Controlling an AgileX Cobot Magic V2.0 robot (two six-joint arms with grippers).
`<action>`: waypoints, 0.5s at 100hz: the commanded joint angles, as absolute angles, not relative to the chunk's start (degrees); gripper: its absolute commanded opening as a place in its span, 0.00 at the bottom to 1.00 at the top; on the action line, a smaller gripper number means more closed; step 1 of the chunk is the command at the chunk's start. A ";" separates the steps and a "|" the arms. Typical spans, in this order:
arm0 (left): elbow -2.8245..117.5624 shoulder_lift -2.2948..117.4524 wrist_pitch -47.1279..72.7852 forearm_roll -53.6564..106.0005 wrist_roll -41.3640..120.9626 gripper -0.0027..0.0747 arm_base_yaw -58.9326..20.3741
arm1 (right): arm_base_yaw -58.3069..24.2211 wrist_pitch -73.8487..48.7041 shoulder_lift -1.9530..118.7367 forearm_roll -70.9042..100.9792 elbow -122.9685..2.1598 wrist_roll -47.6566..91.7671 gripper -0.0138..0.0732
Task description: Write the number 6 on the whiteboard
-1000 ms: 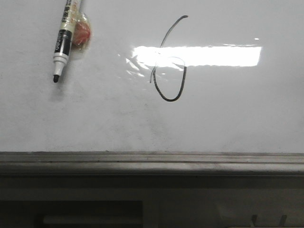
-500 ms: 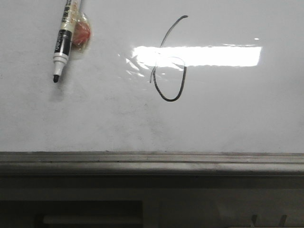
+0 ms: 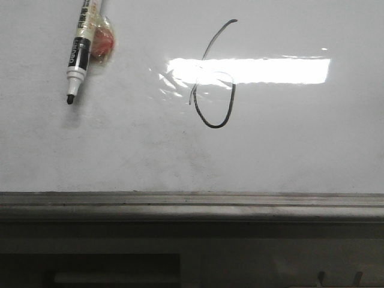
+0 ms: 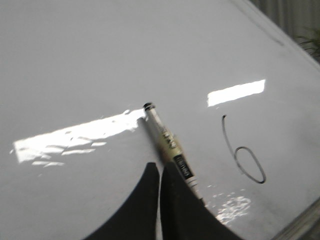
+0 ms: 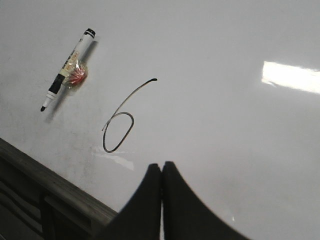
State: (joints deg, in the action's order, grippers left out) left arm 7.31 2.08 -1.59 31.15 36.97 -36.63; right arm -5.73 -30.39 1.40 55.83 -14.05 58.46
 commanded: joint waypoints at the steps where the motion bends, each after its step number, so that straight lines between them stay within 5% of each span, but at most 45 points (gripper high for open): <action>1: 7.52 3.48 -4.12 19.74 21.55 0.01 -30.08 | -5.27 -27.35 2.13 57.97 -15.55 58.89 0.10; 21: 3.69 2.79 -5.34 6.82 5.09 0.01 -14.50 | -5.27 -27.35 2.13 57.97 -15.55 58.89 0.10; 50: -2.34 -2.06 -2.14 4.34 3.65 0.01 -6.92 | -5.27 -27.34 2.13 57.97 -15.55 58.89 0.10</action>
State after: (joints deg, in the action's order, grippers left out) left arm 0.53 -0.22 -0.38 5.62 4.64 -8.06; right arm -5.73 -30.39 1.40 55.93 -14.05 58.58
